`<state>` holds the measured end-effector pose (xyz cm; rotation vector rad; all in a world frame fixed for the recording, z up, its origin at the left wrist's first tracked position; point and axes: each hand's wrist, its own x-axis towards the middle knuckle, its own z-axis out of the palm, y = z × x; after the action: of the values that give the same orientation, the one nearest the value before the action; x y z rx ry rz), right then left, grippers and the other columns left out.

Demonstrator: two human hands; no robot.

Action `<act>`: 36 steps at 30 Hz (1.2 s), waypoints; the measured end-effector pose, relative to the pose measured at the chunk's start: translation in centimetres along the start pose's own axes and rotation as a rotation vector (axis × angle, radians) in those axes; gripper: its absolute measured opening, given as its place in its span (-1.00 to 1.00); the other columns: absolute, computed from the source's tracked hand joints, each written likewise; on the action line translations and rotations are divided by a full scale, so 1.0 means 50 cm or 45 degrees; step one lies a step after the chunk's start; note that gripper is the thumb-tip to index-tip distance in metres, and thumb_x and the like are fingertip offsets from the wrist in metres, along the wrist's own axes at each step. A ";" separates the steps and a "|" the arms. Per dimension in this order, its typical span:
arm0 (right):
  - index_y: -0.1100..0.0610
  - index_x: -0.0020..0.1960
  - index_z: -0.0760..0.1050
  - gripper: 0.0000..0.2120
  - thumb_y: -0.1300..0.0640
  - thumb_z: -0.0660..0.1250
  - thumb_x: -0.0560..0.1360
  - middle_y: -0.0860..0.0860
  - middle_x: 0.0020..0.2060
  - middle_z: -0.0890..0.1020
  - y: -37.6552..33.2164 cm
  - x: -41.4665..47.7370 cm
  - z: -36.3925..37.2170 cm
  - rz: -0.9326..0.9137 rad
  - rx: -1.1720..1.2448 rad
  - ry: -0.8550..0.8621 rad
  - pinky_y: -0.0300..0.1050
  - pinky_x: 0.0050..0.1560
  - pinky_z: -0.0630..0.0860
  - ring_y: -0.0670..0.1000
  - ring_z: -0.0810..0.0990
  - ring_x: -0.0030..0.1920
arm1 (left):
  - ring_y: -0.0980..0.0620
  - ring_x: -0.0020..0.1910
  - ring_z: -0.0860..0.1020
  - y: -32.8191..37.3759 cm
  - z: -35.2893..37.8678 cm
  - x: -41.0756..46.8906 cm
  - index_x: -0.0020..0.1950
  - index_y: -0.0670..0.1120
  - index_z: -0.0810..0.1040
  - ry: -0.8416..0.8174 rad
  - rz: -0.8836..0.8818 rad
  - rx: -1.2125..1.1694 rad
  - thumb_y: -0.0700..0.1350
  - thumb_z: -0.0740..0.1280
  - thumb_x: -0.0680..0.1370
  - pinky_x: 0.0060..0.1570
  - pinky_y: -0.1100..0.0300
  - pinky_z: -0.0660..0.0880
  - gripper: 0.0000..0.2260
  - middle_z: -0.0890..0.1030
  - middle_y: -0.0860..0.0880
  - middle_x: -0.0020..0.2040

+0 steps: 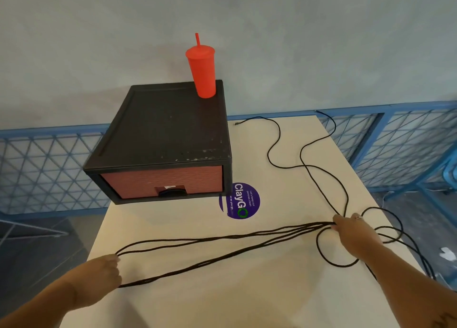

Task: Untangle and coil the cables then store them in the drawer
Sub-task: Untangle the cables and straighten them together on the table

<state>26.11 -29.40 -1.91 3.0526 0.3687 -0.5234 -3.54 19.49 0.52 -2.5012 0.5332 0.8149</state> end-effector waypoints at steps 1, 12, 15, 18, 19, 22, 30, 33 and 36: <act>0.07 0.08 0.38 -0.79 0.03 0.01 0.61 0.05 -0.15 0.39 -0.002 -0.001 0.001 -0.026 0.001 -0.010 -0.12 -0.15 0.43 0.04 0.47 -0.18 | -0.01 0.20 0.51 -0.002 -0.005 0.010 0.04 -0.04 0.60 0.080 -0.057 0.021 0.06 0.30 0.49 0.29 0.21 0.37 -0.76 0.65 -0.04 0.00; 0.04 -0.06 0.22 -0.88 0.04 0.02 0.62 -0.02 -0.27 0.44 -0.070 -0.010 -0.007 -0.155 0.049 -0.152 -0.11 -0.14 0.39 0.10 0.55 -0.08 | 0.09 0.06 0.52 -0.035 0.016 0.004 0.06 -0.01 0.54 -0.040 -0.552 -0.550 0.17 -0.03 0.60 -0.01 0.23 0.38 -0.58 0.61 0.03 0.05; 0.04 -0.09 0.24 -0.86 0.02 0.04 0.61 0.00 -0.20 0.46 -0.102 -0.019 -0.008 -0.246 0.129 -0.198 -0.09 -0.12 0.39 0.12 0.55 -0.05 | 0.09 0.03 0.51 -0.021 0.022 0.012 0.05 0.01 0.47 -0.171 -0.660 -0.714 0.10 0.06 0.59 -0.09 0.25 0.35 -0.73 0.58 0.02 0.12; 0.03 -0.09 0.26 -0.85 0.01 0.04 0.61 0.00 -0.20 0.48 -0.136 -0.028 -0.014 -0.342 0.179 -0.209 -0.09 -0.13 0.40 0.06 0.47 -0.17 | 0.06 0.27 0.42 0.006 0.001 0.038 0.29 0.00 0.37 -0.216 -0.648 -0.767 0.05 0.13 0.54 0.18 0.23 0.34 -0.66 0.44 0.02 0.29; 0.04 -0.09 0.26 -0.85 0.01 0.04 0.62 -0.01 -0.23 0.47 -0.147 -0.030 -0.016 -0.376 0.173 -0.204 -0.10 -0.15 0.38 0.05 0.46 -0.18 | 0.05 0.29 0.39 0.014 -0.014 0.054 0.32 0.00 0.35 -0.190 -0.659 -0.766 0.05 0.14 0.54 0.22 0.22 0.33 -0.63 0.42 0.02 0.31; 0.05 -0.07 0.29 -0.84 0.01 0.03 0.62 -0.08 -0.36 0.37 -0.177 -0.038 -0.018 -0.486 0.115 -0.197 -0.13 -0.20 0.34 0.04 0.43 -0.21 | 0.05 0.27 0.40 0.043 -0.098 0.119 0.30 -0.02 0.37 0.044 -0.631 -0.831 0.04 0.15 0.55 0.21 0.22 0.34 -0.66 0.42 0.03 0.28; 0.05 -0.06 0.40 -0.79 0.01 0.04 0.61 -0.02 -0.23 0.46 -0.172 -0.062 -0.002 -0.458 0.177 -0.351 -0.11 -0.13 0.37 0.04 0.46 -0.15 | -0.04 0.27 0.39 0.167 -0.226 0.252 0.33 -0.02 0.32 0.091 -0.452 -1.116 0.25 0.34 0.37 0.20 0.09 0.38 -0.37 0.39 -0.01 0.24; 0.04 -0.16 0.38 -0.80 0.05 0.09 0.60 -0.02 -0.23 0.50 -0.160 -0.056 -0.001 -0.371 0.401 -0.400 -0.13 -0.12 0.41 0.05 0.52 -0.13 | -0.04 0.29 0.36 0.212 -0.222 0.271 0.38 -0.05 0.26 0.137 -0.460 -1.070 0.08 0.29 0.48 0.23 0.08 0.37 -0.48 0.36 -0.04 0.29; 0.05 -0.08 0.41 -0.82 0.04 0.07 0.60 0.02 -0.18 0.52 -0.157 -0.050 -0.013 -0.329 0.524 -0.328 -0.14 -0.14 0.39 0.02 0.49 -0.16 | -0.04 0.27 0.37 0.238 -0.228 0.280 0.37 -0.07 0.28 0.220 -0.437 -0.966 -0.11 0.15 0.59 0.24 0.10 0.36 -0.65 0.38 -0.05 0.28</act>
<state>22.19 -22.29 -0.32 3.2690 0.7314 -1.1222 6.29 0.66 -3.53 -3.2356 -0.2167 0.7588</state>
